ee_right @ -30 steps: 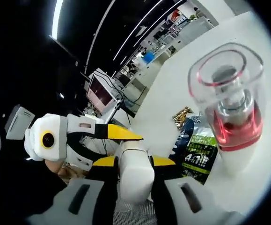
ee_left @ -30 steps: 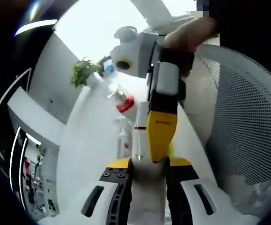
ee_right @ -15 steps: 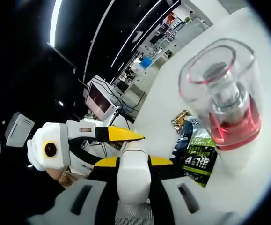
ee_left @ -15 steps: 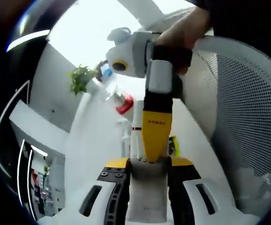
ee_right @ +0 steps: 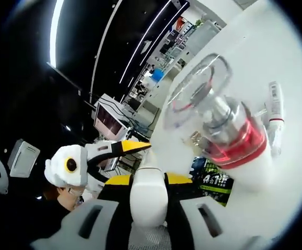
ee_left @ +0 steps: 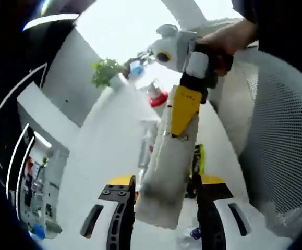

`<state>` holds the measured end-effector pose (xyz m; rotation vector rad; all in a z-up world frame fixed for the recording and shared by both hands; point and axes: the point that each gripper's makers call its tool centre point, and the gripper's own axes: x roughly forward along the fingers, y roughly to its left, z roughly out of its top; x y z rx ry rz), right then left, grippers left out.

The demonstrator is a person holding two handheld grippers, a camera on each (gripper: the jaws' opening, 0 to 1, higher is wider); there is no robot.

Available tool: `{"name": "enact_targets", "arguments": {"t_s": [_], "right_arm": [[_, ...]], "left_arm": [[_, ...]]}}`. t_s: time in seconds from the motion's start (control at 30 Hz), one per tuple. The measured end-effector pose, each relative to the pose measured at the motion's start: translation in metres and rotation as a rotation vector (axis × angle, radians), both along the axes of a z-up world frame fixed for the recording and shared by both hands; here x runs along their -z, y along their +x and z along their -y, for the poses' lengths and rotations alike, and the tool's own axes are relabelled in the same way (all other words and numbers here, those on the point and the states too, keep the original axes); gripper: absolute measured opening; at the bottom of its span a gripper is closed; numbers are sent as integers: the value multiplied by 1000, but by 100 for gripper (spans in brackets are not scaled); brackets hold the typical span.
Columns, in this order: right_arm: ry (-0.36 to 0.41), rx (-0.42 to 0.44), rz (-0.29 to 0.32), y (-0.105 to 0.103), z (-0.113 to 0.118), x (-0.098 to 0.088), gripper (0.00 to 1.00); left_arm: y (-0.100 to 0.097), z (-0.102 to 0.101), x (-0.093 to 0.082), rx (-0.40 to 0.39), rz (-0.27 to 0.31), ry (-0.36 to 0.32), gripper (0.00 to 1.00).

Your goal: Arrange the skincare products in the storage area until every visible bottle or jar stands upright without overlapping.

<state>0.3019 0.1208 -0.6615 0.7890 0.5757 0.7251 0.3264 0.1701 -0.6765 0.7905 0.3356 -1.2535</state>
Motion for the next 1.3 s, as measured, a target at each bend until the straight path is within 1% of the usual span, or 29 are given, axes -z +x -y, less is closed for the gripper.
{"name": "enact_targets", "arguments": {"t_s": [0.03, 0.1, 0.13, 0.17, 0.2, 0.27, 0.3, 0.33, 0.37, 0.4, 0.43, 0.47, 0.5, 0.53, 0.57, 0.63, 0.67, 0.7, 0.77, 0.8, 0.87, 0.9, 0.93, 1.0, 1.07, 1.13, 1.17, 1.2, 1.3], "right_arm": [[-1, 7, 7, 0, 3, -2, 22], [-10, 12, 22, 0, 7, -5, 22], [-9, 16, 23, 0, 8, -6, 22], [-4, 15, 26, 0, 9, -8, 22], [0, 16, 26, 0, 10, -9, 22], [-2, 14, 31, 0, 10, -10, 22], [-35, 6, 42, -3, 10, -10, 22], [-38, 5, 44, -4, 11, -10, 22], [-41, 4, 47, -5, 11, -10, 22], [-40, 5, 47, -5, 12, -10, 22], [-35, 5, 50, -6, 12, -11, 22], [-29, 1, 55, -8, 13, -12, 22], [-29, 1, 56, -8, 13, -12, 22], [-37, -5, 66, -9, 12, -14, 22], [-37, -8, 68, -10, 13, -14, 22], [-30, -18, 74, -11, 13, -15, 22], [-18, -27, 78, -12, 13, -16, 22], [-13, -30, 81, -13, 13, -17, 22], [-1, -36, 90, -13, 13, -20, 22], [3, -38, 94, -13, 14, -21, 22], [16, -44, 110, -13, 15, -25, 22], [28, -41, 113, -13, 16, -27, 22], [28, -41, 116, -13, 16, -28, 22], [31, -40, 126, -12, 16, -30, 22], [32, -41, 132, -12, 16, -30, 22], [42, -50, 136, -13, 14, -31, 22], [54, -52, 138, -14, 13, -33, 22], [62, -54, 141, -15, 12, -34, 22], [69, -57, 151, -16, 11, -37, 22]], "left_arm": [[2, -2, -3, -30, -29, -32, 46], [6, -2, -10, -59, -53, -108, 47], [9, -6, -11, -92, -68, -124, 48], [12, -11, -8, -136, -114, -139, 48], [12, -14, -6, -145, -141, -142, 48], [17, -18, -5, -197, -174, -193, 48], [16, -20, -4, -220, -233, -224, 48], [17, -20, -4, -226, -248, -241, 48], [17, -22, -4, -243, -294, -282, 47], [18, -24, -4, -262, -309, -300, 47], [17, -25, -2, -274, -359, -315, 48], [16, -26, -1, -274, -386, -330, 49], [17, -28, -1, -290, -414, -362, 50], [17, -27, -2, -292, -443, -381, 50], [15, -27, -3, -291, -488, -406, 49], [16, -24, -8, -294, -519, -456, 47], [11, -22, -7, -275, -563, -453, 47], [9, -21, -7, -270, -579, -449, 48], [5, -17, -7, -252, -641, -466, 47], [6, -16, -8, -248, -652, -477, 45], [4, -13, -7, -241, -677, -471, 43], [3, -12, -8, -233, -683, -480, 44], [3, -10, -9, -238, -706, -497, 44], [-1, -5, -14, -224, -741, -523, 42], [-1, -4, -14, -223, -751, -527, 40], [-3, 0, -17, -214, -782, -549, 39], [-7, 4, -22, -211, -842, -582, 38], [-9, 5, -25, -205, -866, -597, 38], [-11, 6, -26, -202, -906, -604, 37]]}}
